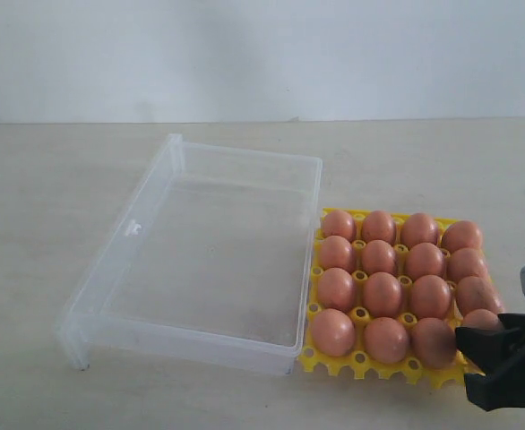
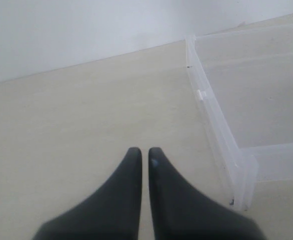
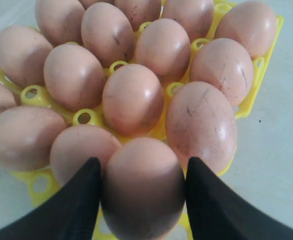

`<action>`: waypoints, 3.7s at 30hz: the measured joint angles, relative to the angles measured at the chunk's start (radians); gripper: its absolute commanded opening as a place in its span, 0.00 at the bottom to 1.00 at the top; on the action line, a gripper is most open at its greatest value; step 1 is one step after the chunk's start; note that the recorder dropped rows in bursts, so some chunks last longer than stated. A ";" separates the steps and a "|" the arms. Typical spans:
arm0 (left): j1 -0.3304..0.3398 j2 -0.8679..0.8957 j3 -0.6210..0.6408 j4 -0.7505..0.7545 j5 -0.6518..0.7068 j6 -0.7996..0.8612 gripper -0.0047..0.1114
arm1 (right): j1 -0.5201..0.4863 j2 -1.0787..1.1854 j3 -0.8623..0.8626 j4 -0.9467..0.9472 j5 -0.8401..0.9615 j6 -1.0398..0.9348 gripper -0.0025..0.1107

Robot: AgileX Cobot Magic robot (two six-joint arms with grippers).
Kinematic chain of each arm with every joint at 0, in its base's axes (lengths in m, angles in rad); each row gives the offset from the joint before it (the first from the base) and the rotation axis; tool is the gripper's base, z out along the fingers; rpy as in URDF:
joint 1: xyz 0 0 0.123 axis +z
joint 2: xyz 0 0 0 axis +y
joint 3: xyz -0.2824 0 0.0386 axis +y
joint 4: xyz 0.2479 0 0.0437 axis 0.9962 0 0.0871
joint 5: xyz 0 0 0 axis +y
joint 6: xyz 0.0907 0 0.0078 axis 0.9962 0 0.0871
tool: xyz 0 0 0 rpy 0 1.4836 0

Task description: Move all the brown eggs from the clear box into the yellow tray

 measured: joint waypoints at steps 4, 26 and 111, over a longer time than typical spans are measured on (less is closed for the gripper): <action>0.000 0.000 0.000 0.000 0.000 0.000 0.08 | 0.000 0.000 0.000 0.002 0.000 0.000 0.29; 0.000 0.000 0.000 0.000 0.000 0.000 0.08 | 0.000 -0.077 -0.119 0.406 -0.536 -0.069 0.03; 0.000 -0.002 0.000 0.000 0.000 0.000 0.08 | -0.029 -1.189 0.071 0.569 0.502 -0.275 0.03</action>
